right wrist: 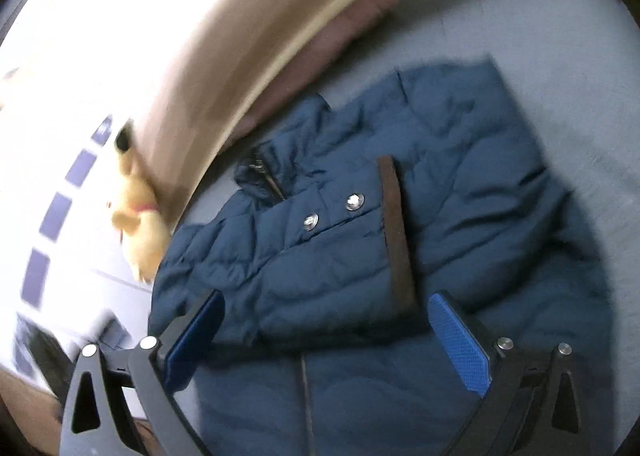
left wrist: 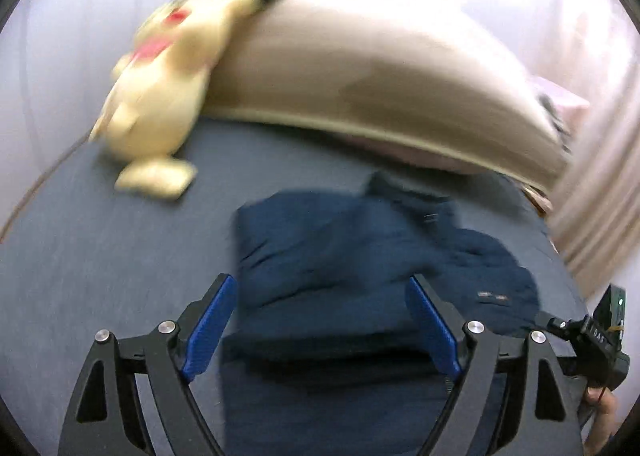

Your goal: Fold large clothes

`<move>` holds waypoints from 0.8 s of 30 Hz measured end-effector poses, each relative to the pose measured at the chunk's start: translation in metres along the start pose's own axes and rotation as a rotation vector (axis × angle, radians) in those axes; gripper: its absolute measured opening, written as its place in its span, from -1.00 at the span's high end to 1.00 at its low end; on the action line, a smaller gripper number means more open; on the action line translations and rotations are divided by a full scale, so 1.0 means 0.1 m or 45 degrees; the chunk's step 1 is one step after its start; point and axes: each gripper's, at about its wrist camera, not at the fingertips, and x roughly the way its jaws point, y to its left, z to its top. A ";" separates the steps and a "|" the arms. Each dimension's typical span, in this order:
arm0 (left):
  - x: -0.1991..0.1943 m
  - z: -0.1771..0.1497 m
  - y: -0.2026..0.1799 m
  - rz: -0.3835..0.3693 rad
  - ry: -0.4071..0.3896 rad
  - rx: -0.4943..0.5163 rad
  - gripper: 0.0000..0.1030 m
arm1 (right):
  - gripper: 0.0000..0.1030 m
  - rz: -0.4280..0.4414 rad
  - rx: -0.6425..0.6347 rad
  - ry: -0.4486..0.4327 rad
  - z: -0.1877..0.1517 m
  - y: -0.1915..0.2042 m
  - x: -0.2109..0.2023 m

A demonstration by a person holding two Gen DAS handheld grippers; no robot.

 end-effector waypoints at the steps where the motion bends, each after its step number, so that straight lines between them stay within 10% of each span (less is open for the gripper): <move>1: 0.05 -0.02 0.12 0.011 0.017 -0.042 -0.68 | -0.99 -0.051 0.057 -0.011 0.02 -0.06 0.06; 4: 0.19 -0.12 0.31 0.013 0.051 -0.111 -0.68 | -0.96 -0.115 0.132 -0.047 0.09 -0.16 0.16; 6: 0.25 -0.13 0.42 0.015 0.068 -0.138 -0.68 | -0.57 -0.154 0.079 -0.006 0.14 -0.09 0.27; 7: 0.28 -0.13 0.46 0.014 0.080 -0.156 -0.68 | 0.41 -0.172 0.046 0.032 0.15 -0.05 0.32; 8: 0.30 -0.13 0.51 0.014 0.086 -0.179 -0.68 | 0.67 -0.203 -0.032 0.111 0.17 0.06 0.40; 15: 0.06 -0.04 0.61 0.036 -0.037 -0.200 -0.68 | 0.74 -0.530 -0.712 -0.251 0.26 1.02 -0.35; 20: 0.26 -0.01 0.25 0.008 -0.021 -0.111 -0.68 | 0.74 -0.612 -0.671 -0.162 0.29 0.61 -0.07; 24: 0.77 -0.20 -0.13 0.252 0.129 0.119 -0.68 | 0.74 -0.603 -0.520 -0.072 0.15 0.15 0.20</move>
